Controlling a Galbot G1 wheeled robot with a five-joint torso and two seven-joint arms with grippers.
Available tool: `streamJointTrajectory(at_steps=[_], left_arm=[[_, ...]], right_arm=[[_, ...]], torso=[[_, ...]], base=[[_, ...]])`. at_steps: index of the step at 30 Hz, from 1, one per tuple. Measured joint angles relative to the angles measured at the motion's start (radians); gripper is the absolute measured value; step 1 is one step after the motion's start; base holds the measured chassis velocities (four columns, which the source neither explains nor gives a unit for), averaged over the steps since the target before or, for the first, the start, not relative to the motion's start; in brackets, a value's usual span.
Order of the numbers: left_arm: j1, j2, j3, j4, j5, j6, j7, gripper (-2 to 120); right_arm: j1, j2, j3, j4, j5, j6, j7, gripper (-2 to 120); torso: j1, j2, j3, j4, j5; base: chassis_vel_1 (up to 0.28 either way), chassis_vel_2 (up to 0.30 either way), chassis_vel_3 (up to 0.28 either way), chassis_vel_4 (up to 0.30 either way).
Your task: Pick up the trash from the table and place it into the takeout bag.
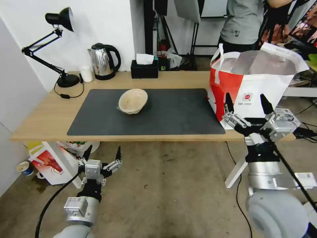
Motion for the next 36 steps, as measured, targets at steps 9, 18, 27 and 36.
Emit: streamJointTrajectory(at_steps=[9,18,27,36], left_arm=[[0.000,0.000,0.000,0.000,0.000,0.000,0.000,100],[0.000,0.000,0.000,0.000,0.000,0.000,0.000,100],[0.000,0.000,0.000,0.000,0.000,0.000,0.000,100],[0.000,0.000,0.000,0.000,0.000,0.000,0.000,100]], right_arm=[[-0.042,0.031,-0.035,-0.033,-0.076,0.046,0.023,100],[-0.108,0.087,-0.141,-0.114,-0.217,0.149,0.017,100],[-0.160,0.085,-0.175,-0.150,-0.277,0.215,0.013,100],[-0.188,0.104,-0.191,-0.196,-0.317,0.277,-0.001,100]], torso=[[0.000,0.000,0.000,-0.0001,0.0001],[0.000,0.000,0.000,-0.0001,0.0001],[0.000,0.000,0.000,-0.0001,0.0001],[0.000,0.000,0.000,-0.0001,0.0001]], base=[[0.000,0.000,0.000,0.000],[0.000,0.000,0.000,0.000],[0.000,0.000,0.000,0.000],[0.000,0.000,0.000,0.000]])
